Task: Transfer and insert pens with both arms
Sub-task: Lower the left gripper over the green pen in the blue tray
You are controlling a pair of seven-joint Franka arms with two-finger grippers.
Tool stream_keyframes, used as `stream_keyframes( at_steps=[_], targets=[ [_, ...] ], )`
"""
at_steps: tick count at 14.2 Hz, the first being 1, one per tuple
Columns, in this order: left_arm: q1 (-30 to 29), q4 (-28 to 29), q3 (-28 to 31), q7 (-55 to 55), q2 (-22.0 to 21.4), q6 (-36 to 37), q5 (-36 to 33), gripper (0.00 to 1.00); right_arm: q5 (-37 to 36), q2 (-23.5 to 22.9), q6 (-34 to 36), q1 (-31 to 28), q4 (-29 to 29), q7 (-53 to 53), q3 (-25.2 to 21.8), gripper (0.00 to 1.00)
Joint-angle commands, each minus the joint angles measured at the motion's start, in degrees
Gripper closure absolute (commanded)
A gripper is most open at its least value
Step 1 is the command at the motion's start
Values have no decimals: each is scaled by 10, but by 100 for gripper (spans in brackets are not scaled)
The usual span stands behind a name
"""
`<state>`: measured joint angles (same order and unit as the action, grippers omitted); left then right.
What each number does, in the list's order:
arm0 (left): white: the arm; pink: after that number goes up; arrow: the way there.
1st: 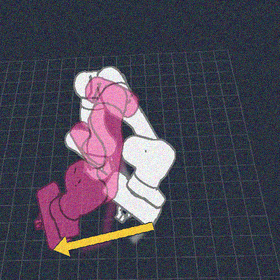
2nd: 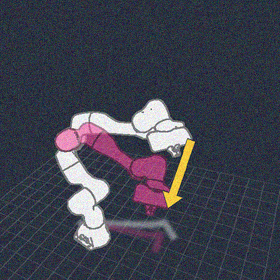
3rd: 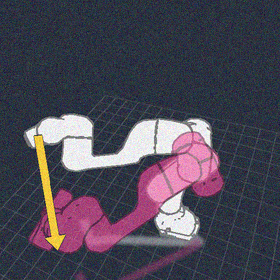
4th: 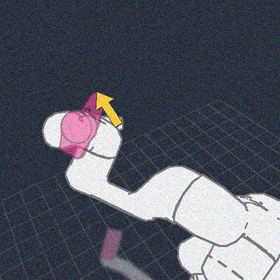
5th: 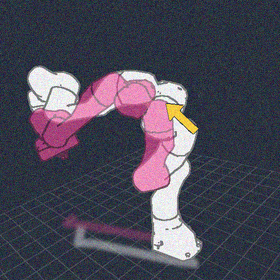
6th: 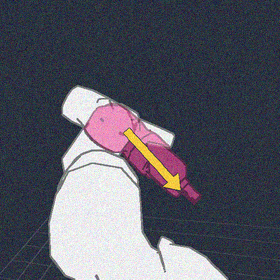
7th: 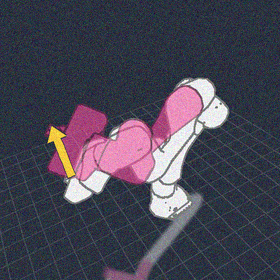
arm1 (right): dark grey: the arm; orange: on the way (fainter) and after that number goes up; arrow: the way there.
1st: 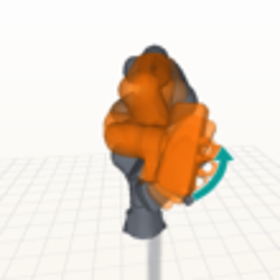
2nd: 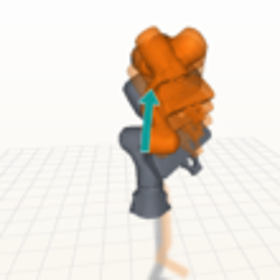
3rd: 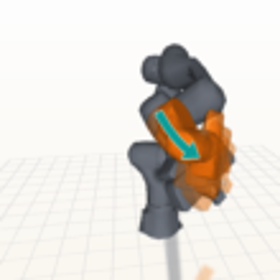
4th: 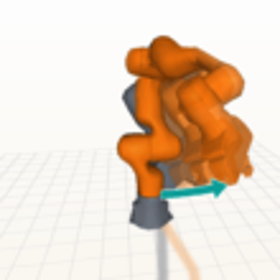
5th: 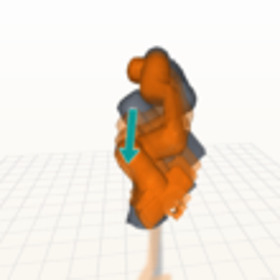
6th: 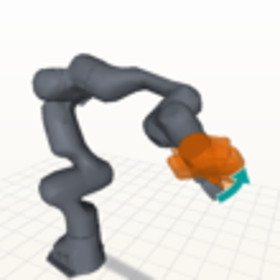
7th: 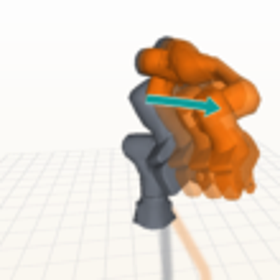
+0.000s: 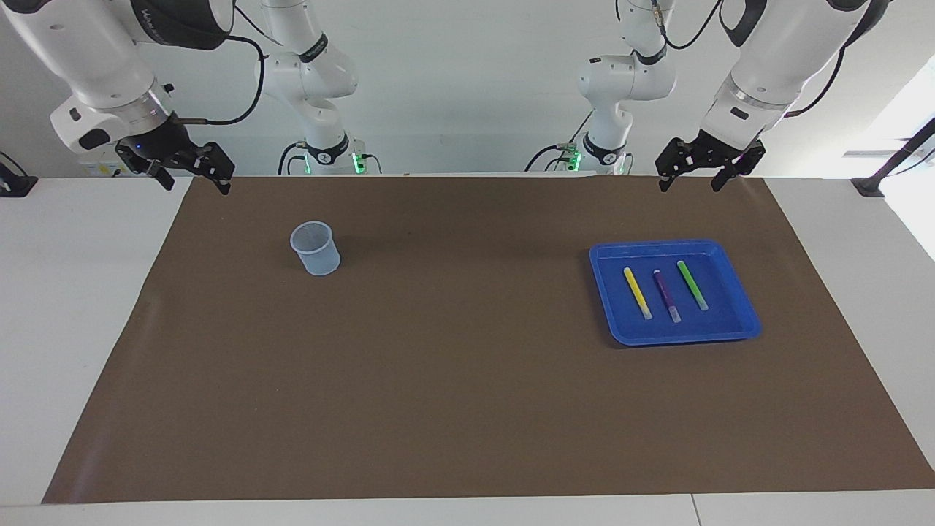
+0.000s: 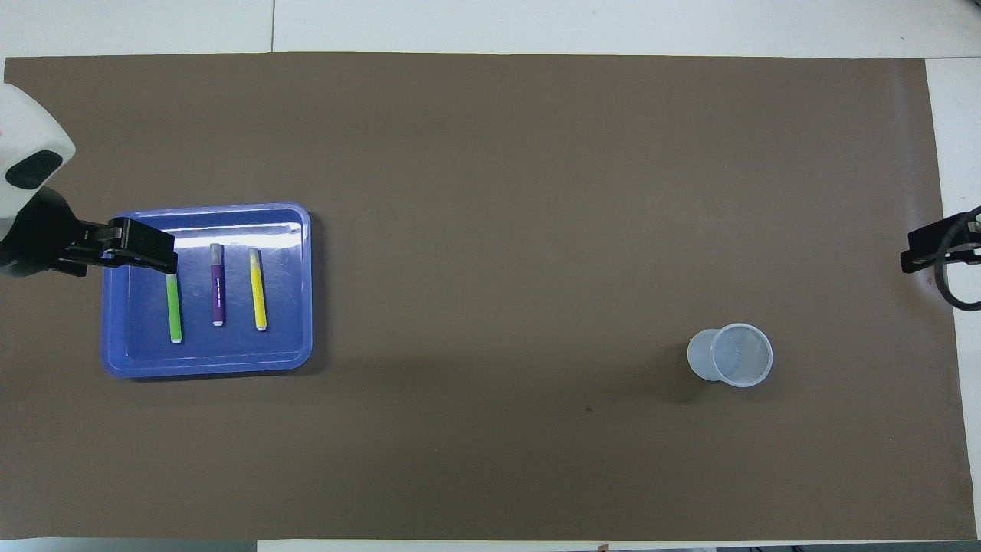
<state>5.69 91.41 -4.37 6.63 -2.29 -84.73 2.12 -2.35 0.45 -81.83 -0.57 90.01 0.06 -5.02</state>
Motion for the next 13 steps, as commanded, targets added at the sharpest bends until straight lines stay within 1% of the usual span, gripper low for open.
stream_keyframes(
  at_steps=[1, 3, 5, 7, 9, 10, 13],
  targets=[
    [5, 21, 2, 1, -12, -12, -11, 0, 12, 7, 5, -4, 5, -1, 0, 0],
    [-2, 34, 2, -1, -20, -18, -10, 0, 12, 7, 5, -4, 5, -1, 0, 0],
    [2, 60, 2, -2, -33, -24, -10, 0, 12, 7, 6, -4, 5, -1, 0, 0],
    [2, 90, 2, -4, -46, -56, -10, 0, 12, 7, 5, -4, 5, -1, 0, 0],
    [1, 99, 3, 0, -47, -74, -10, 0, 12, 7, 6, -4, 5, -1, 0, 0],
    [-3, 104, 3, -2, -49, -74, -10, 0, 12, 7, 5, -4, 5, -1, 0, 0],
    [-37, 157, 7, -30, -55, -113, -10, 0, 12, 7, 5, -4, 5, 0, 0, 0]
  ],
)
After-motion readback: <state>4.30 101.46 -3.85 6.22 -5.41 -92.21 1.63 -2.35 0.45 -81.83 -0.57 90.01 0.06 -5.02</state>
